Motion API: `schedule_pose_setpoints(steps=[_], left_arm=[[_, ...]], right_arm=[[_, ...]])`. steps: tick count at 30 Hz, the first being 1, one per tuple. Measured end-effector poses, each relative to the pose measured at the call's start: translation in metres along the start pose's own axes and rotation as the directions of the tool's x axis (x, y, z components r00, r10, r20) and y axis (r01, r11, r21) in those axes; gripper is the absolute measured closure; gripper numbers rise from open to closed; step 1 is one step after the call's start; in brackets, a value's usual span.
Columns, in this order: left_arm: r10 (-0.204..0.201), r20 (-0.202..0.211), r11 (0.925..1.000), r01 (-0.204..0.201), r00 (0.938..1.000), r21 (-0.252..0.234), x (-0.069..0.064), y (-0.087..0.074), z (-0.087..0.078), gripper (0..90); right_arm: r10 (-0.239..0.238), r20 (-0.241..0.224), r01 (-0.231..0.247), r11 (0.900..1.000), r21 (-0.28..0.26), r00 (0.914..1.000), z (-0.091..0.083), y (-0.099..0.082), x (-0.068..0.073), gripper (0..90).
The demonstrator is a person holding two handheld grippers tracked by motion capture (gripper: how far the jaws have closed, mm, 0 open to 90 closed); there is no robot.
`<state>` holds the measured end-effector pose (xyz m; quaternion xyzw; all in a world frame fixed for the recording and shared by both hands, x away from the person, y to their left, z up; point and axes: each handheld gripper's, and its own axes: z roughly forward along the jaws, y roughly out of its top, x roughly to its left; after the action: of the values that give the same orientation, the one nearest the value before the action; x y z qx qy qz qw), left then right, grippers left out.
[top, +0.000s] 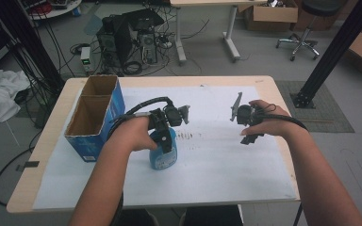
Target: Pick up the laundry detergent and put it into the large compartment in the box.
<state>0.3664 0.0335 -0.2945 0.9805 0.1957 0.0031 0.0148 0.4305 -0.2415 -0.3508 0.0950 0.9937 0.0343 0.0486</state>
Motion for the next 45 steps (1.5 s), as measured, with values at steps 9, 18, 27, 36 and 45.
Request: schedule_pose_setpoints(steps=[9,18,27,36,45], left_arm=[[-0.005,-0.003,1.0000,0.005,1.0000,-0.007,0.000,0.000,0.002,37.0],[0.007,-0.011,1.0000,-0.007,0.9999,-0.002,0.001,-0.001,0.002,38.9],[-0.023,-0.026,0.9992,0.024,0.9994,0.032,0.003,-0.005,-0.009,39.3],[-0.171,0.030,0.9853,0.170,0.9849,0.006,0.007,-0.012,-0.053,39.3],[-0.262,0.015,0.9651,0.262,0.9650,-0.004,0.011,-0.016,-0.093,39.3]], right_arm=[[-0.005,-0.003,0.005,1.0000,0.000,1.0000,0.001,0.001,-0.001,16.4],[-0.007,-0.002,0.007,1.0000,0.001,1.0000,0.001,0.002,-0.001,16.4],[-0.003,-0.003,0.003,1.0000,-0.008,1.0000,0.000,0.002,0.001,16.4],[-0.005,0.000,0.005,0.9999,-0.012,1.0000,-0.004,0.001,0.001,16.4],[-0.008,0.004,0.008,0.9999,-0.011,1.0000,-0.008,0.003,0.004,16.4]])
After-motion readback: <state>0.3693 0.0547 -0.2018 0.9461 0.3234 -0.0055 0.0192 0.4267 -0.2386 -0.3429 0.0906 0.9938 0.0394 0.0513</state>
